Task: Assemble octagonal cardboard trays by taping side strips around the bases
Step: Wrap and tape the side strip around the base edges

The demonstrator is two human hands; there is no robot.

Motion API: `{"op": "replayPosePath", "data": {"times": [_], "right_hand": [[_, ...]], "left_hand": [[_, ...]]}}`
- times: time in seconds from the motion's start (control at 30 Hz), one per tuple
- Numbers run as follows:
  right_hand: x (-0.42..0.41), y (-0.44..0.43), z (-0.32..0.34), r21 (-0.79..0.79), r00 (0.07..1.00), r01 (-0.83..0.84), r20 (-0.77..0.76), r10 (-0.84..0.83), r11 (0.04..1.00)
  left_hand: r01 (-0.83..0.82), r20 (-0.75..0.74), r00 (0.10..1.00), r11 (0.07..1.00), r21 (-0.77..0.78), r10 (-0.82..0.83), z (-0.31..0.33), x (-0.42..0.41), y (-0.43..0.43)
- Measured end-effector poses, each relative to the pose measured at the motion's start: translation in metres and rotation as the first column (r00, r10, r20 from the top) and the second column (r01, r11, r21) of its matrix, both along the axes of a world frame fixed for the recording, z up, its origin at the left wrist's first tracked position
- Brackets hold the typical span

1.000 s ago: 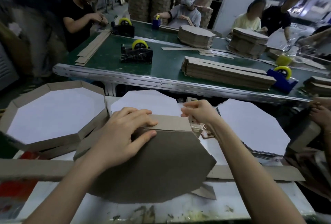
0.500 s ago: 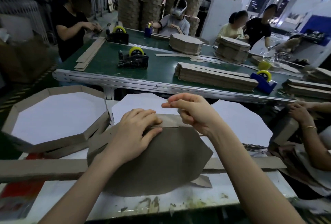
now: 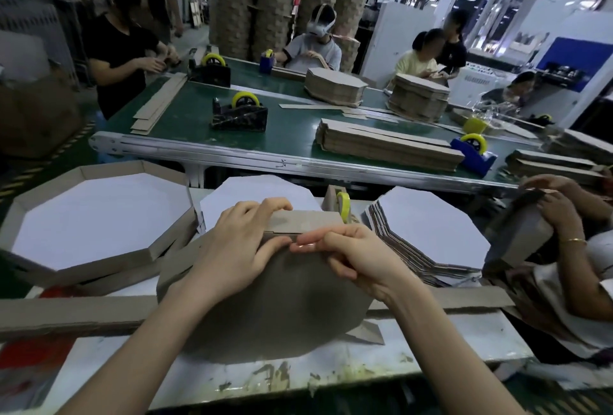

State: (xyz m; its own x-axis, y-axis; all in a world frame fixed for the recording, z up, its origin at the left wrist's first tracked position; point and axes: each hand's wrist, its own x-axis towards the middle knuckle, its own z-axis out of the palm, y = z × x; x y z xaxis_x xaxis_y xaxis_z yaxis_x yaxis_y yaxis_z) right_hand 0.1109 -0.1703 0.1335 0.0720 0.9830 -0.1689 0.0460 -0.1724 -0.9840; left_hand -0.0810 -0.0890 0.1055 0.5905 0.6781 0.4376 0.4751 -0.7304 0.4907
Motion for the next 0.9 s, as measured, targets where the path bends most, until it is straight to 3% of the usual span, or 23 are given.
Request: {"op": "replayPosePath", "data": {"times": [0.2, 0.5, 0.8, 0.9], "right_hand": [[0.005, -0.001, -0.012, 0.018, 0.998, -0.065, 0.015, 0.065, 0.998], [0.011, 0.004, -0.019, -0.002, 0.987, -0.117, 0.109, 0.117, 0.993], [0.017, 0.002, -0.015, -0.031, 0.962, -0.142, 0.233, 0.145, 0.989], [0.021, 0.005, -0.003, -0.052, 0.959, -0.199, 0.193, 0.206, 0.979]], "left_hand": [[0.033, -0.190, 0.981, 0.998, 0.049, -0.023, 0.004, 0.002, 0.002], [-0.056, -0.074, 0.996, 0.997, -0.044, 0.052, 0.007, 0.015, 0.002], [-0.115, 0.046, 0.992, 0.993, -0.020, 0.116, 0.004, 0.028, 0.001], [-0.107, 0.048, 0.993, 0.994, 0.023, 0.106, 0.003, 0.029, 0.001]]}}
